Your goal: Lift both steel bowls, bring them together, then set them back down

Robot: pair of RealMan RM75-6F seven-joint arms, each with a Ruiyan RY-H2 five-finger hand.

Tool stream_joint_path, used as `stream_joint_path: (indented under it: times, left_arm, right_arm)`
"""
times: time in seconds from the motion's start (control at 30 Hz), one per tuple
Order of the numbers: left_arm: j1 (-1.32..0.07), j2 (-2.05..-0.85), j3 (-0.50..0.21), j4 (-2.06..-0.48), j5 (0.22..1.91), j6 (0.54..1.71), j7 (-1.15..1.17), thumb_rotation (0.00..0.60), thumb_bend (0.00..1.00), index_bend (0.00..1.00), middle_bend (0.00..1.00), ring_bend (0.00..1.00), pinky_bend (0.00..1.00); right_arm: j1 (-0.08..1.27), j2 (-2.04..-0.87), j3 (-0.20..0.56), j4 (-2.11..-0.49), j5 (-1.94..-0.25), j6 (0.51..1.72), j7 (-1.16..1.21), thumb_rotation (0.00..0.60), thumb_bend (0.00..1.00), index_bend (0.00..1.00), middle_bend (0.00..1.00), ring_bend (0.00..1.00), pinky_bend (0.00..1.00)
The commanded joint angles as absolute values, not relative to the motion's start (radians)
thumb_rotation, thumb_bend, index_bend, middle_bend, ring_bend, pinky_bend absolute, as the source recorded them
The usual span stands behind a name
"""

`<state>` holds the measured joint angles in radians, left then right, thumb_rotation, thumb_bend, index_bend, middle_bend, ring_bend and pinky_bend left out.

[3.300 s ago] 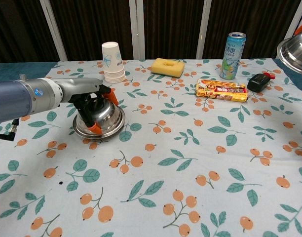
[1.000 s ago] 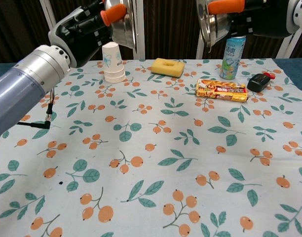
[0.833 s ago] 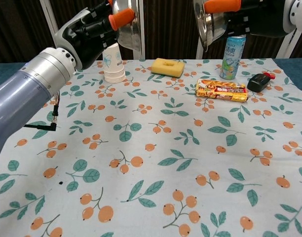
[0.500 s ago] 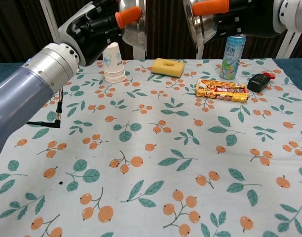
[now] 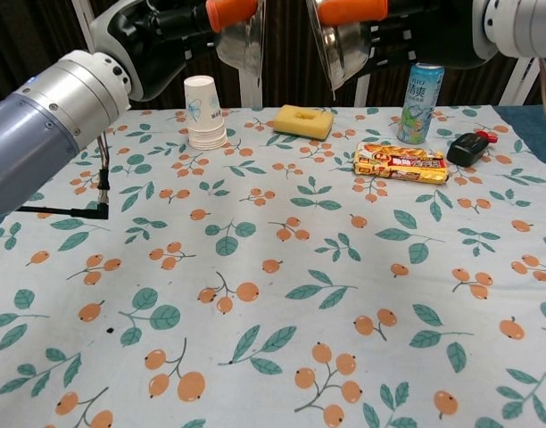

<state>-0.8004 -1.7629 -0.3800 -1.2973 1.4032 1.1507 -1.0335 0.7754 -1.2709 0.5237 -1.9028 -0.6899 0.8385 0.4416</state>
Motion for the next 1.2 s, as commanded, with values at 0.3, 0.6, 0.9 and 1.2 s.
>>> stream_joint_path:
  times: [0.3, 0.6, 0.9, 1.2]
  left_arm:
    - [-0.821, -1.824, -0.359, -1.233, 1.427, 1.156, -1.123, 0.6, 0.02, 0.41, 0.29, 0.18, 0.42]
    - [-0.843, -1.884, -0.354, -1.181, 1.431, 1.162, -1.163, 0.6, 0.01, 0.41, 0.29, 0.18, 0.42]
    - [-0.843, -1.891, -0.35, -1.154, 1.451, 1.197, -1.166, 0.6, 0.01, 0.41, 0.29, 0.18, 0.42]
    - [-0.823, -1.864, -0.331, -1.174, 1.455, 1.211, -1.148, 0.6, 0.01, 0.41, 0.29, 0.18, 0.42]
  right_arm:
    - [0.814, -1.28, 0.531, -1.95, -0.612, 0.875, 0.385, 0.6, 0.05, 0.38, 0.29, 0.38, 0.39]
    - [0.831, -1.283, 0.515, -1.958, -0.577, 0.835, 0.376, 0.6, 0.05, 0.38, 0.29, 0.38, 0.4]
    - [0.816, -1.267, 0.526, -1.942, -0.571, 0.835, 0.395, 0.6, 0.05, 0.38, 0.29, 0.38, 0.41]
    - [0.802, -1.259, 0.529, -1.93, -0.584, 0.812, 0.42, 0.6, 0.05, 0.38, 0.29, 0.38, 0.41]
